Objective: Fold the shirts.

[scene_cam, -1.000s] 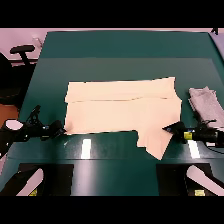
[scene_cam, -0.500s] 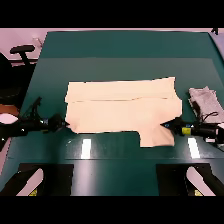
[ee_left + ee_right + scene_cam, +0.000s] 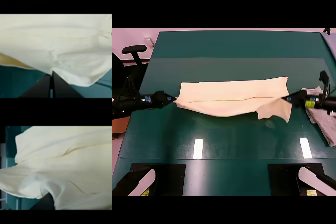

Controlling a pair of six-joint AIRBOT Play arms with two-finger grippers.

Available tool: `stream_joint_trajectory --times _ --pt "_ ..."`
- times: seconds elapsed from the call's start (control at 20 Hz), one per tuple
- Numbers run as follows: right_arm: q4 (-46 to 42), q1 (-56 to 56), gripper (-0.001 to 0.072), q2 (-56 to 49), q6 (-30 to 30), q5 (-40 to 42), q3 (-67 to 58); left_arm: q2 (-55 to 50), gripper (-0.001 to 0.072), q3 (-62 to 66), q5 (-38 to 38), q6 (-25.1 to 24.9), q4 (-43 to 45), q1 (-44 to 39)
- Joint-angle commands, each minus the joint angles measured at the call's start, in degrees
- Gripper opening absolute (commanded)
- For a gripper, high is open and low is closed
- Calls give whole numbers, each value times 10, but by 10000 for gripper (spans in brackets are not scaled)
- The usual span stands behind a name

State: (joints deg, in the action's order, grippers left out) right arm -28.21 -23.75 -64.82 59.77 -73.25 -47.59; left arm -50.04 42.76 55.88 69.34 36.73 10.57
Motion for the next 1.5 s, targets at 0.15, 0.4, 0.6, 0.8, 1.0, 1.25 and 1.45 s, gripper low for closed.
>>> stream_joint_trajectory --times 0.15,0.4,0.6,0.8,1.0,1.25,1.45 --pt "2 13 19 -181 -12 -16 -194 -85 26 10 -219 -10 4 -69" --pt "2 13 19 -291 -13 -24 -316 -165 26 12 -361 -39 1 -111" --pt "3 13 20 -370 -13 -24 -386 -225 27 52 -421 -93 1 -141" --pt "2 13 19 -431 -14 -23 -436 -308 28 102 -428 -126 1 -153" --pt "2 18 20 -473 -15 -17 -463 -344 28 106 -431 -129 4 -153" --pt "2 35 21 -515 -18 -23 -502 -348 29 106 -446 -163 7 -153" --pt "3 42 252 -516 -24 -17 -503 -348 250 107 -450 -174 7 -153"
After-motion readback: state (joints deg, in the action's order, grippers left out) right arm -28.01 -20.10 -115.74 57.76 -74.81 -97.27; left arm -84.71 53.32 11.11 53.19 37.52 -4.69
